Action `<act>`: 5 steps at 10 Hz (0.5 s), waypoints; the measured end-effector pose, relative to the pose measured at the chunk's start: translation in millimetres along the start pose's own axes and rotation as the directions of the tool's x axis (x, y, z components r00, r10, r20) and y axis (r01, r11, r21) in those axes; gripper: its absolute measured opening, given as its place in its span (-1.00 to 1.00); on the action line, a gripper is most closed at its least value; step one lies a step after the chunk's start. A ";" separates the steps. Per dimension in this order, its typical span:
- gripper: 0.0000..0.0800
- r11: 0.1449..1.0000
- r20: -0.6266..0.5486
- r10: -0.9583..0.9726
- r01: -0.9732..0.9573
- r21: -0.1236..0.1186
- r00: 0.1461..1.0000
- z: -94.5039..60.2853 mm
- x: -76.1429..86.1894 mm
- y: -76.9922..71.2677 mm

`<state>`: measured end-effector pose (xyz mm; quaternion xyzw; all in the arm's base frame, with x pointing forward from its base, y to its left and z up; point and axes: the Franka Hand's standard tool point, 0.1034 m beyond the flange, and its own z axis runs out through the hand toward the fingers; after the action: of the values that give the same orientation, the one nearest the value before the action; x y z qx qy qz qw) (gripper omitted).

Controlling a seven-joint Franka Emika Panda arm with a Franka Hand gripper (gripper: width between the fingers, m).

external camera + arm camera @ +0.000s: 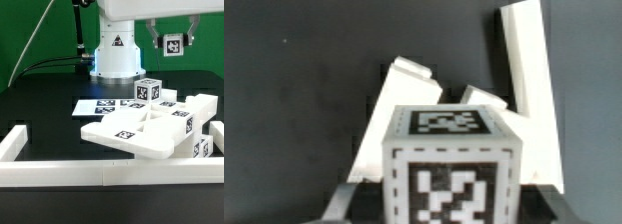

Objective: Assemble chair

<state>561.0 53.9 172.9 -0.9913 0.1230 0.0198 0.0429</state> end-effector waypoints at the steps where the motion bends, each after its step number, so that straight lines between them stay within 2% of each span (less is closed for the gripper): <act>1: -0.29 1.000 0.000 0.000 0.000 0.000 1.000 0.1 0.0 0.1; 2: -0.29 1.000 0.002 -0.001 0.001 -0.003 1.000 0.7 1.8 0.8; 5: -0.29 0.999 -0.038 -0.007 0.006 -0.032 0.999 -3.7 49.5 -3.1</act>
Offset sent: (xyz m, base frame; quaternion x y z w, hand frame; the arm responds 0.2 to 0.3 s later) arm 0.0601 -0.0030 0.0002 -0.0280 0.0135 -0.0482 0.9984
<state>609.8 44.7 174.3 -0.9924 0.1203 0.0029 0.0248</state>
